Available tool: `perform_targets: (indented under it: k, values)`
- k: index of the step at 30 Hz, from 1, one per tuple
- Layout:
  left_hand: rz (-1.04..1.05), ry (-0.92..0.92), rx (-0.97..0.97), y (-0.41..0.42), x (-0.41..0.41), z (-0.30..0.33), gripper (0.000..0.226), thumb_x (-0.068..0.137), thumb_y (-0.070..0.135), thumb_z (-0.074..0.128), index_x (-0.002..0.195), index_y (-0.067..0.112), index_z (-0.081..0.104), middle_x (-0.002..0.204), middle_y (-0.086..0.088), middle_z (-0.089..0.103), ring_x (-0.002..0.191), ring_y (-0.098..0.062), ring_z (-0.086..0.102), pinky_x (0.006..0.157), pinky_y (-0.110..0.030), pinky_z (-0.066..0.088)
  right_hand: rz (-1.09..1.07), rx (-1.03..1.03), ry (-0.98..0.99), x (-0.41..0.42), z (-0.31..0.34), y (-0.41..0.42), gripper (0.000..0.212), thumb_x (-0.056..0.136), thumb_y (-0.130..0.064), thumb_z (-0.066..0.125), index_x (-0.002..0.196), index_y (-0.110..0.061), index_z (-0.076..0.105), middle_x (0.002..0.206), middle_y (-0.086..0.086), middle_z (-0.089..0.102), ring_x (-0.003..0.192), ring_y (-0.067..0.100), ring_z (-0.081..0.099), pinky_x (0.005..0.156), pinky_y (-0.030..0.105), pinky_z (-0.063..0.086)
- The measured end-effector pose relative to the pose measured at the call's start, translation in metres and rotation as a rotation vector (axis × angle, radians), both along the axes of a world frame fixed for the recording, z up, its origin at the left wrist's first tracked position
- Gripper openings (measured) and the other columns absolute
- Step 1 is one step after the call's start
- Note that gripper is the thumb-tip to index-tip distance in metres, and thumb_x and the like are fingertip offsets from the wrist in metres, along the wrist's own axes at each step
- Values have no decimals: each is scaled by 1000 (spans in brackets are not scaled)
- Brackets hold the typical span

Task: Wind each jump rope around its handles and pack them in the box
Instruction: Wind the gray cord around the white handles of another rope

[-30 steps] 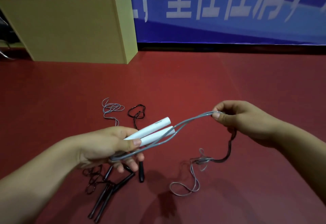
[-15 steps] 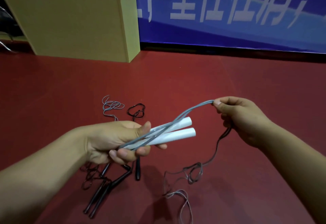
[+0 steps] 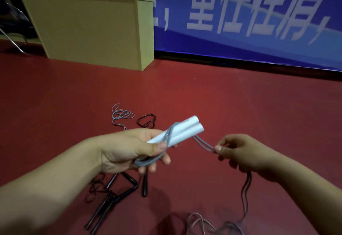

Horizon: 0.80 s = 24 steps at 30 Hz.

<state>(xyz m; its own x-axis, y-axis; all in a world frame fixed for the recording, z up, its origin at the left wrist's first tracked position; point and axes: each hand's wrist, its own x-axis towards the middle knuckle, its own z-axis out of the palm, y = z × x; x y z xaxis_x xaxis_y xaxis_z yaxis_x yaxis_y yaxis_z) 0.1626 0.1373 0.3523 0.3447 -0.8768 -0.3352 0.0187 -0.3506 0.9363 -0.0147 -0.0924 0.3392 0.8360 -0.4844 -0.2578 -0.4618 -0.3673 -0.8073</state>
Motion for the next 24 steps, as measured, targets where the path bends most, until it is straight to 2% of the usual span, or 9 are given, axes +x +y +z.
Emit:
perform_targets:
  k: [3,5,9,12,14,18,20,22,24]
  values:
    - [113,-18,-15,-5,2,-4,13,100,18,53,107,11,60,72,-1,60,46,-8,48,37,-17,33,78,68,46,4,3,10,26,97,-24,58,85,-3,67,69,3,64,52,14,49,45,23,36]
    - [229,-54,-14,-7,2,-6,9,100,17,52,95,15,60,69,1,61,45,-8,46,37,-17,32,100,147,7,7,8,18,23,98,-20,56,87,-1,65,66,4,58,51,13,46,46,22,38]
    - [336,-169,4,-7,8,-10,10,100,17,53,100,14,62,72,0,63,46,-8,49,38,-19,34,104,219,-19,14,10,28,18,97,-14,57,98,0,69,61,-1,47,51,10,44,52,22,40]
    - [420,-283,-1,-6,10,-12,9,100,16,52,99,14,62,77,-4,64,46,-8,51,40,-21,38,64,155,6,18,6,31,17,96,-17,59,95,-7,73,62,-3,49,56,9,45,60,28,42]
    - [459,-345,5,-6,12,-16,9,100,14,52,99,14,61,78,-5,64,45,-8,51,40,-22,40,11,116,14,20,5,31,17,95,-19,61,92,-7,72,64,-3,53,58,11,46,56,27,43]
    - [441,-433,39,-6,16,-21,12,99,12,52,95,20,61,76,-6,63,47,-11,52,43,-24,46,-34,-41,29,23,5,29,25,91,-26,65,80,-4,70,69,9,58,59,21,43,53,31,34]
    - [403,-471,64,-5,17,-24,13,99,12,52,93,20,60,74,-5,64,47,-12,53,43,-26,47,-5,-82,49,23,9,32,31,88,-31,68,75,-3,68,65,9,55,56,21,42,48,29,33]
    - [332,-542,124,-3,19,-28,12,98,14,54,89,21,60,70,-2,66,48,-13,57,48,-30,49,64,-14,37,20,15,37,31,86,-34,70,70,-8,65,60,4,49,56,20,39,46,26,31]
    - [234,-594,214,0,21,-31,10,95,18,58,87,20,62,68,2,70,54,-14,62,59,-33,52,128,97,-24,19,21,41,23,87,-30,69,74,-13,65,59,2,44,56,18,39,49,26,32]
